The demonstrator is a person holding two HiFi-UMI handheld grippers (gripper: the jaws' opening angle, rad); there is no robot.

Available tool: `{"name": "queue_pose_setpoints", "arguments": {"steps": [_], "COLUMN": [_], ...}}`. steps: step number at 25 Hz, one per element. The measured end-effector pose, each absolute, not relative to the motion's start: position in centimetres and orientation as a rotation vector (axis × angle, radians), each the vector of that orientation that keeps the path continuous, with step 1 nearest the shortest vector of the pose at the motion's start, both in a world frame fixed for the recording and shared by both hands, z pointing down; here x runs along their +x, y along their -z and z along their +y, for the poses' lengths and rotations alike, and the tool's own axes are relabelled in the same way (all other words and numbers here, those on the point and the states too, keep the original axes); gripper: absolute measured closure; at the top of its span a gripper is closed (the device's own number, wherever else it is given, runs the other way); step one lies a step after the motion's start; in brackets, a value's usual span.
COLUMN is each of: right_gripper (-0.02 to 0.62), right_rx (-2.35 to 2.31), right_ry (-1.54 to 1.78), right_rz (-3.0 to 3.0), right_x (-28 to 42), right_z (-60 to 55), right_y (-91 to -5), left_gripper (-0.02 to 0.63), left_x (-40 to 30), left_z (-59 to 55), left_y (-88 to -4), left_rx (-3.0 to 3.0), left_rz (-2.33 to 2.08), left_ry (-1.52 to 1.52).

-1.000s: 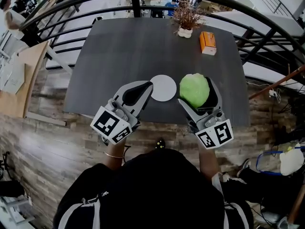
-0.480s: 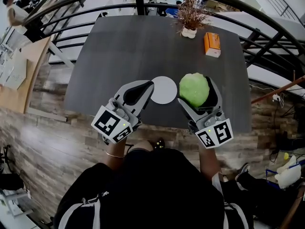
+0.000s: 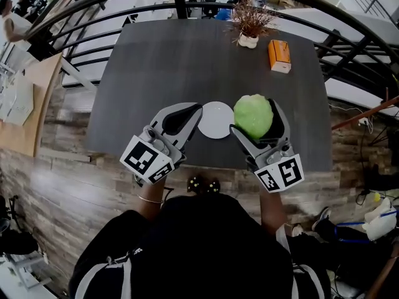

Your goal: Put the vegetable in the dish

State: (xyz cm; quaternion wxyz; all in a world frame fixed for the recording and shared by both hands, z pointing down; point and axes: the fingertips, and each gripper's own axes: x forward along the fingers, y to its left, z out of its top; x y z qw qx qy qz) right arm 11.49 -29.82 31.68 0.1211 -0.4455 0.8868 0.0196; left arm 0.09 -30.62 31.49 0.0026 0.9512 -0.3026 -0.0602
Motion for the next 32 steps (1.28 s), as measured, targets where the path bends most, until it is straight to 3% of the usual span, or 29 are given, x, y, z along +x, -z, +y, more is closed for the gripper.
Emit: {"name": "queue_pose_setpoints", "arguments": {"steps": [32], "right_gripper": [0.083], "right_rx": [-1.401], "right_ry": [0.176], "right_rz": [2.721], "right_x": [8.3], "right_z": [-35.0], "right_y": [-43.1], "left_gripper": [0.595], "left_x": [-1.7], "left_z": [-34.3], "left_y": [-36.4], "left_rx": [2.912], "left_rz": [-0.908], "left_ry": [0.111]}}
